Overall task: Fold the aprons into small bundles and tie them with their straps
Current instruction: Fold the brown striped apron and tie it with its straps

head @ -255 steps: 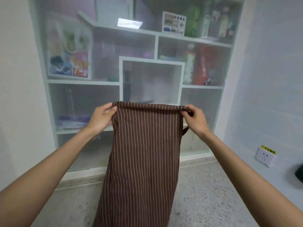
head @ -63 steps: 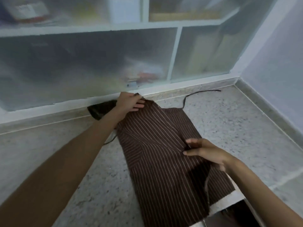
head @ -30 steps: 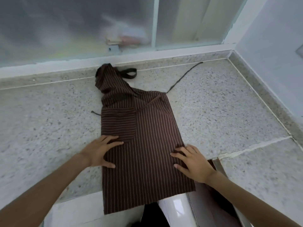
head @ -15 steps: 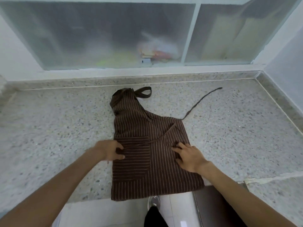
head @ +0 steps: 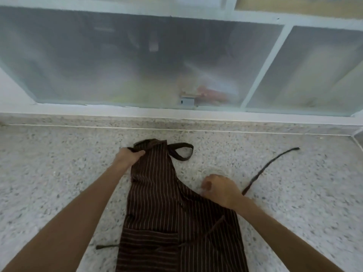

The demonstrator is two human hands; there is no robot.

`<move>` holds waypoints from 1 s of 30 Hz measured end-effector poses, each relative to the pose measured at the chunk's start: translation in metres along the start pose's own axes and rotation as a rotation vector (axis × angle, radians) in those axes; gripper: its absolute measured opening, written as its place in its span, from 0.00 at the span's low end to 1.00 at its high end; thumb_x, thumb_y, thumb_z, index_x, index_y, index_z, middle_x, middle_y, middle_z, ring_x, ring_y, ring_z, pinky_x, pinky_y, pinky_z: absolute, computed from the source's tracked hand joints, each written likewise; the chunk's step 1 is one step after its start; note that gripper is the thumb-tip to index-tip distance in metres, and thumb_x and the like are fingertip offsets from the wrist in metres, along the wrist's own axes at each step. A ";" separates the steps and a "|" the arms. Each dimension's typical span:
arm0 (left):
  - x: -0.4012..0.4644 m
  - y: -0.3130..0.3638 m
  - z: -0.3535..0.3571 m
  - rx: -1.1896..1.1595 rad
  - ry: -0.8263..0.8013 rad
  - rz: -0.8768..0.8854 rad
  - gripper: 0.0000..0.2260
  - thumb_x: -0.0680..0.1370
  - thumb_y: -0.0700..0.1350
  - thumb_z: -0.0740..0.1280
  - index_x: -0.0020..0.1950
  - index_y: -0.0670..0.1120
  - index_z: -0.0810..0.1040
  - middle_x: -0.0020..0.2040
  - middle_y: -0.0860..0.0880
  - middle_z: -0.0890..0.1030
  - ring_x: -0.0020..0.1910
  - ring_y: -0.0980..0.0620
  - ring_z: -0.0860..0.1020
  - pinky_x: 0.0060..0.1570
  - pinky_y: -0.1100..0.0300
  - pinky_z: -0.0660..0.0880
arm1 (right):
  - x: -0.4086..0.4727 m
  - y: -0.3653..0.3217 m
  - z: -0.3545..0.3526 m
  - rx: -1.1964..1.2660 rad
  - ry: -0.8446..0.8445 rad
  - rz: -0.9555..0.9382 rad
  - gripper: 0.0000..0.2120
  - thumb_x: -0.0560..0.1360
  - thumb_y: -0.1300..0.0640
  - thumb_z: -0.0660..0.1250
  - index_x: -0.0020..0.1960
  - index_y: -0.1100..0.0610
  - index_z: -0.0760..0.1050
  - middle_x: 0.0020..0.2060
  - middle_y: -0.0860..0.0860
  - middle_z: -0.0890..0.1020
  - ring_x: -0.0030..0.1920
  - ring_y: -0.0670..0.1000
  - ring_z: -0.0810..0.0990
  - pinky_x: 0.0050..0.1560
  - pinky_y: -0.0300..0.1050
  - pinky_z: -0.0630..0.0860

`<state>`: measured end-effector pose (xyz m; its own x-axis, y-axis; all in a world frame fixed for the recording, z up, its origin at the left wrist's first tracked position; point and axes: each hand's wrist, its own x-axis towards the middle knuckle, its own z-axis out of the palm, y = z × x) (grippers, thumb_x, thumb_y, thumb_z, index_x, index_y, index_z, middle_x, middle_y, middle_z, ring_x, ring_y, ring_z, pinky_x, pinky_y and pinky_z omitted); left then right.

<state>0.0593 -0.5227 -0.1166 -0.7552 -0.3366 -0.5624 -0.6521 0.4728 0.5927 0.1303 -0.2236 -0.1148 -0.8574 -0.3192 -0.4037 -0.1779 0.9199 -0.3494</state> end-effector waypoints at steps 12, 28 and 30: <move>0.033 0.012 -0.001 -0.042 0.001 0.217 0.21 0.65 0.32 0.75 0.56 0.43 0.77 0.59 0.43 0.78 0.57 0.45 0.76 0.57 0.55 0.74 | 0.112 -0.058 -0.047 0.273 0.226 0.076 0.14 0.81 0.58 0.54 0.61 0.55 0.74 0.57 0.53 0.79 0.55 0.55 0.78 0.49 0.43 0.72; 0.014 0.044 -0.053 -0.536 -0.524 0.206 0.17 0.71 0.42 0.70 0.60 0.46 0.78 0.55 0.50 0.82 0.59 0.52 0.76 0.52 0.61 0.69 | 0.098 -0.086 -0.028 0.676 0.629 -0.171 0.12 0.69 0.69 0.70 0.39 0.51 0.78 0.38 0.42 0.81 0.40 0.41 0.79 0.39 0.30 0.74; 0.012 0.048 -0.060 -0.501 -0.629 0.223 0.22 0.67 0.42 0.72 0.60 0.45 0.77 0.56 0.49 0.82 0.57 0.53 0.78 0.53 0.62 0.70 | 0.095 -0.081 -0.024 0.625 0.479 -0.158 0.15 0.70 0.68 0.70 0.37 0.48 0.77 0.38 0.41 0.81 0.42 0.41 0.80 0.39 0.31 0.74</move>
<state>0.0144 -0.5528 -0.0603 -0.7890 0.3099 -0.5306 -0.5562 0.0066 0.8310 0.0517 -0.3231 -0.1047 -0.9839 -0.1720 0.0477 -0.1331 0.5291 -0.8380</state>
